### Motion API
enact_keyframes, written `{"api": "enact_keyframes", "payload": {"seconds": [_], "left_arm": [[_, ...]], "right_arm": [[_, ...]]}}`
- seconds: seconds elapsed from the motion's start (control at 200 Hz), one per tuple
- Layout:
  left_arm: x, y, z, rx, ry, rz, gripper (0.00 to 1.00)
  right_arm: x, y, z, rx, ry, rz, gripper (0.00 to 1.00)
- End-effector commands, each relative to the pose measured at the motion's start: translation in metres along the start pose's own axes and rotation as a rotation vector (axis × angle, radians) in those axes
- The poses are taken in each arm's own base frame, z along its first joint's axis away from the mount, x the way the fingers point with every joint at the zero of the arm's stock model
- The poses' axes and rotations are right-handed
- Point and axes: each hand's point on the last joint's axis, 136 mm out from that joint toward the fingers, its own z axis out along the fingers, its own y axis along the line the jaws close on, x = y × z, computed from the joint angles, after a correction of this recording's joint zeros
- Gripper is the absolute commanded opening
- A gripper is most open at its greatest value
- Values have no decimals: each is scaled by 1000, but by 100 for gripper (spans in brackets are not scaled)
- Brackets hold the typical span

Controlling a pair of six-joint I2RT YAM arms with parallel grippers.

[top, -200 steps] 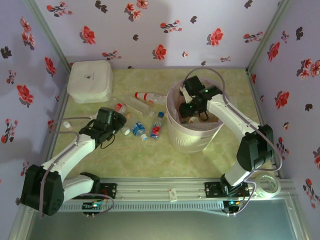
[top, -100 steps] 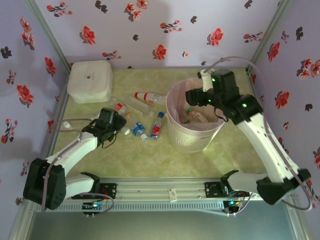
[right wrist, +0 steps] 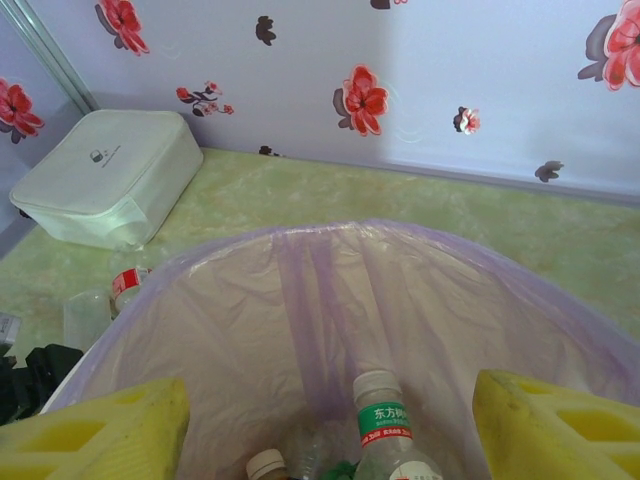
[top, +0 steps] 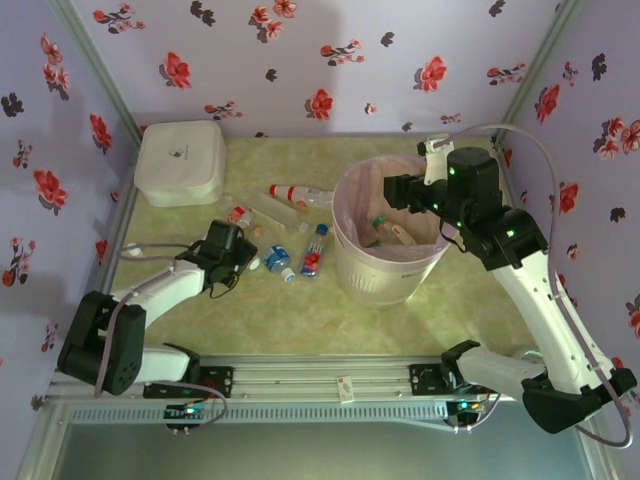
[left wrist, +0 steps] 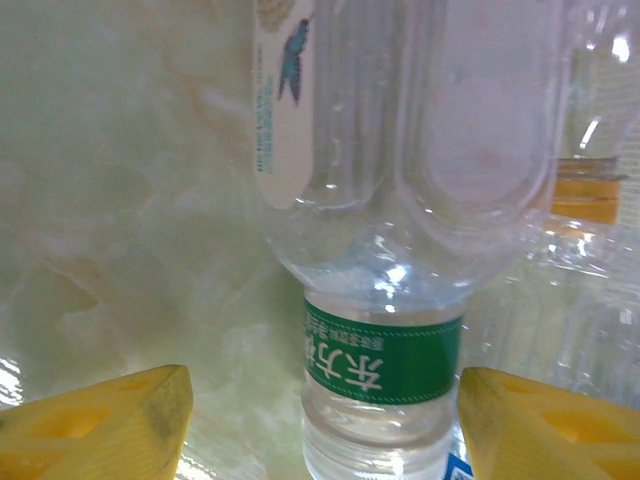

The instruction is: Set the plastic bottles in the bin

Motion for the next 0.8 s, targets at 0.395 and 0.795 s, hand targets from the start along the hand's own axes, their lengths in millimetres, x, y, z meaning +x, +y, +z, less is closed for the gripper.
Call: {"api": "enact_keyframes", "payload": {"seconds": [0.395,0.795], "left_arm": [[2,23,41,-127,-18,-98,59],[-4,30,35,-141,-60,-106,42]], "right_arm": [[-2,-11,-6,35,-30,32,75],[1,-17,-1,47,-24,40,75]]}}
